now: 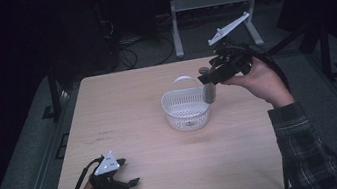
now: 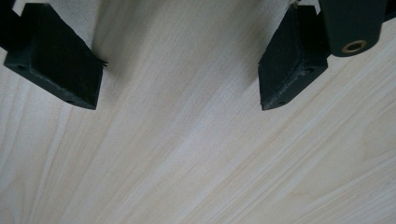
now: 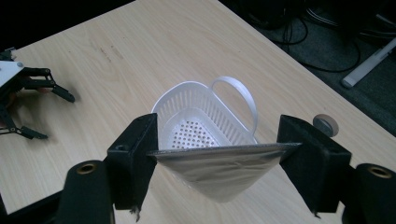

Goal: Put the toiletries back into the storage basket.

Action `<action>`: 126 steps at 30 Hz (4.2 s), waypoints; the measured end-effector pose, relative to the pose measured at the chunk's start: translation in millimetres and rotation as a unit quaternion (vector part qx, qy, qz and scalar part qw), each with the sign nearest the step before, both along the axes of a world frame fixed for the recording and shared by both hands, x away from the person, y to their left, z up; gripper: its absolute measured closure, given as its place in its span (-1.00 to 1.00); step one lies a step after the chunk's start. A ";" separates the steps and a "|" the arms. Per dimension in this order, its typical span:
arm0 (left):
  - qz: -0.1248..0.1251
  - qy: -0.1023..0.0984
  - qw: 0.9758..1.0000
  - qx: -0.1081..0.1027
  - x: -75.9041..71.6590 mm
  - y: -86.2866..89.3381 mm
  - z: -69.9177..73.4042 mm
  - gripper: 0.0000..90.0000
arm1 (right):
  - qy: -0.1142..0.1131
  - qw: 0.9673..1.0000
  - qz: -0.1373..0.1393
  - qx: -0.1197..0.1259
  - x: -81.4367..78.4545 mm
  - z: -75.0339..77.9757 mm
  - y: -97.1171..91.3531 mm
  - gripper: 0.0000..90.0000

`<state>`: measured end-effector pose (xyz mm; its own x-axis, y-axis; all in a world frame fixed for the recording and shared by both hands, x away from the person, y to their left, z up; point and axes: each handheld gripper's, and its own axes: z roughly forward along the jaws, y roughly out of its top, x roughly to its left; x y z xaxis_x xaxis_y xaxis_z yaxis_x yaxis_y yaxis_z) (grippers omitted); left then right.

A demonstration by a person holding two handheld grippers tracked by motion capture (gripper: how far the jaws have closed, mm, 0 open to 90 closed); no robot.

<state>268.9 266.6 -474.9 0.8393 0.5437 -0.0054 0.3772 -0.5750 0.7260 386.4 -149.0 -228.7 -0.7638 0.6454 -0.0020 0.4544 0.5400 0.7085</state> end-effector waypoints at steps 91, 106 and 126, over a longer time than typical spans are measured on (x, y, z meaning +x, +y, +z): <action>-0.001 -0.001 1.000 0.001 0.1 0.1 -0.1 -0.71 | 0.083 0.996 0.003 -0.034 43.1 -108.3 26.3 -0.34; -0.001 -0.001 1.000 0.001 0.1 0.1 -0.1 -0.71 | 0.091 0.995 0.006 -0.034 43.0 -114.3 28.3 -0.46; -0.001 -0.001 1.000 0.002 0.1 0.3 0.1 -0.71 | 0.063 0.998 -0.027 -0.010 23.7 -110.4 -1.1 -0.66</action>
<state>269.1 266.9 -474.9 0.8407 0.5415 -0.0007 0.3738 -0.5795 0.7242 410.1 -150.1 -339.1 -0.7232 0.6860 0.0796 0.5682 0.5256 0.6332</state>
